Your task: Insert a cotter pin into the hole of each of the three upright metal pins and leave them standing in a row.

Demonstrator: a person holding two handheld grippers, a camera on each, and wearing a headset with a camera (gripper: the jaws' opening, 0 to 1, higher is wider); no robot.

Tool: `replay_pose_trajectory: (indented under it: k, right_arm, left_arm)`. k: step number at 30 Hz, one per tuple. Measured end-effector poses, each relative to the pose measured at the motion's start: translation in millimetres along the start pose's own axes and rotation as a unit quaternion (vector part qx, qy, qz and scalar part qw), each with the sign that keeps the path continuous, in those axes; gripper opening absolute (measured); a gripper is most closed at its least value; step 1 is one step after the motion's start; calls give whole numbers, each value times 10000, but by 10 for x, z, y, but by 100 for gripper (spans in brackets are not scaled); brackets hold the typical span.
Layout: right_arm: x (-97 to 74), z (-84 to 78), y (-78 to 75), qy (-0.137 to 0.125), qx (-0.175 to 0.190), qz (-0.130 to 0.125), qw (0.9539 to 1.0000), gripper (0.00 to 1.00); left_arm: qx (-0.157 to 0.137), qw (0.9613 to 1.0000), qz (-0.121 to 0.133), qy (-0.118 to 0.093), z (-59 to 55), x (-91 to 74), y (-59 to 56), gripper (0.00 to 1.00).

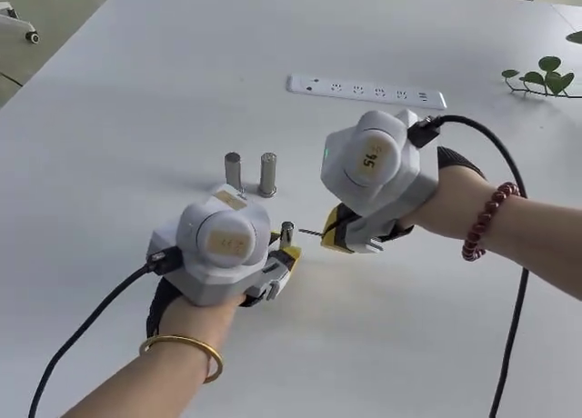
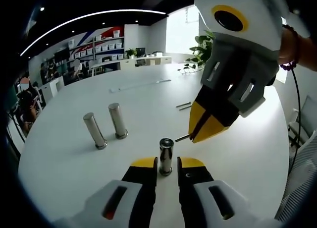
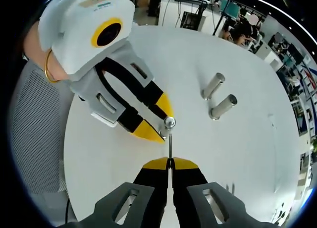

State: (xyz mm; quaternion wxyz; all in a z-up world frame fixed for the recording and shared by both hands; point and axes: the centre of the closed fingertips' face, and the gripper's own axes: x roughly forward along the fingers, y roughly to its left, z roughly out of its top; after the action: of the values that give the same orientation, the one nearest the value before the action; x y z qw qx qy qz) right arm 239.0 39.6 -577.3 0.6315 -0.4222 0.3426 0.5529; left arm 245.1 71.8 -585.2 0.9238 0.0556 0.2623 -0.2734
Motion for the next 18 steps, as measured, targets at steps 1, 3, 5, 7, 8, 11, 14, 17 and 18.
replay_pose_trajectory:
  k: [1,3,5,7,8,11,14,17,18]
  right_arm:
    - [1,6,-1,-9,4,3,10000,0]
    - [4,19,-4,-17,10,7,10000,0]
    - [8,29,8,-4,3,43,10000,0]
    - [13,47,16,-9,-20,50,10000,0]
    - [16,53,19,-11,-28,54,10000,0]
    - [23,71,20,-14,-37,59,10000,0]
    - [23,82,25,-2,-66,56,10000,0]
    - [20,86,20,25,-103,26,9999,0]
    - [20,92,18,30,-116,21,9999,0]
  left_arm:
    - [0,10000,-1,5,-7,6,-1,13]
    - [20,10000,3,-2,-16,14,-3,13]
    - [13,10000,0,-11,-22,19,-1,12]
    - [-12,10000,10,-14,-26,21,10,12]
    - [-37,10000,4,-18,-26,21,12,12]
    - [-55,10000,-7,-61,-20,15,19,9]
    - [-30,10000,-20,-64,-24,17,23,8]
    - [0,10000,-18,-89,-27,18,22,8]
    - [-1,10000,-15,-95,-27,17,23,7]
